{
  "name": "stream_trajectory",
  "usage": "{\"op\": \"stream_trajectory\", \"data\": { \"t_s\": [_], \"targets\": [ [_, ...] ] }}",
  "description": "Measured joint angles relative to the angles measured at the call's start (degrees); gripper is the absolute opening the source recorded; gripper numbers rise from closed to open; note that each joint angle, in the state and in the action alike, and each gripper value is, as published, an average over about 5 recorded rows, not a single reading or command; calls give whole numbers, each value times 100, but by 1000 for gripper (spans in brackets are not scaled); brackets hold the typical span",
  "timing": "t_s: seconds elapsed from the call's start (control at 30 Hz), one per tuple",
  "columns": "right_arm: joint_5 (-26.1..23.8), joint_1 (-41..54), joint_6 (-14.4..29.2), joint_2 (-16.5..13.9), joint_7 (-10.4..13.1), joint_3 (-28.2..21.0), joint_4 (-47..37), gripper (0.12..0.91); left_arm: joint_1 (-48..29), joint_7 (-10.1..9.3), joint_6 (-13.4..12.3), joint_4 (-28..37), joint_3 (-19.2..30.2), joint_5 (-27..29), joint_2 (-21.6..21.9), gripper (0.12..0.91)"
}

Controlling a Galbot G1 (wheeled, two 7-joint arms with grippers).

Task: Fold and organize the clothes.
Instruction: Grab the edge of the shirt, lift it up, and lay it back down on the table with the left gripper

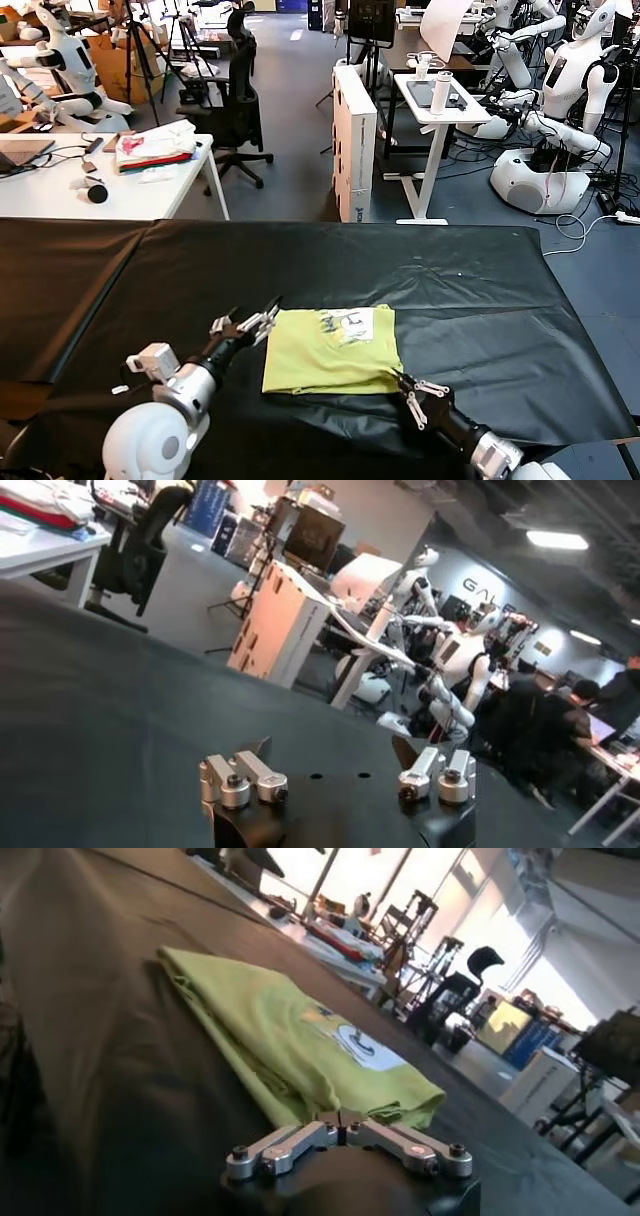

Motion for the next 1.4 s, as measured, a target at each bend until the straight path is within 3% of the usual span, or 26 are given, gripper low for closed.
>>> {"op": "stream_trajectory", "data": {
  "t_s": [0.1, 0.2, 0.33, 0.53, 0.67, 0.83, 1.4],
  "targets": [
    [325, -192, 203, 49, 47, 177, 82, 583, 45, 44, -288, 109, 19, 257, 31, 907],
    [612, -495, 210, 131, 290, 440, 215, 763, 99, 49, -677, 262, 44, 473, 16, 907],
    [980, -956, -11, 305, 700, 811, 404, 892, 165, 37, -1237, 524, 80, 686, -52, 907],
    [1539, -1462, -490, 596, 1140, 1183, 769, 907, 193, -53, -1745, 966, 140, 717, -181, 907],
    [1721, -1536, -700, 653, 1272, 1259, 1008, 907, 273, 39, -1934, 1216, 184, 711, -222, 907],
    [1765, -1527, -797, 700, 1308, 1242, 1129, 907, 387, 225, -2078, 1382, 222, 716, -208, 907],
    [1768, -1513, -855, 781, 1322, 1210, 1251, 907, 494, 338, -2182, 1597, 415, 595, -356, 907]
  ]
}}
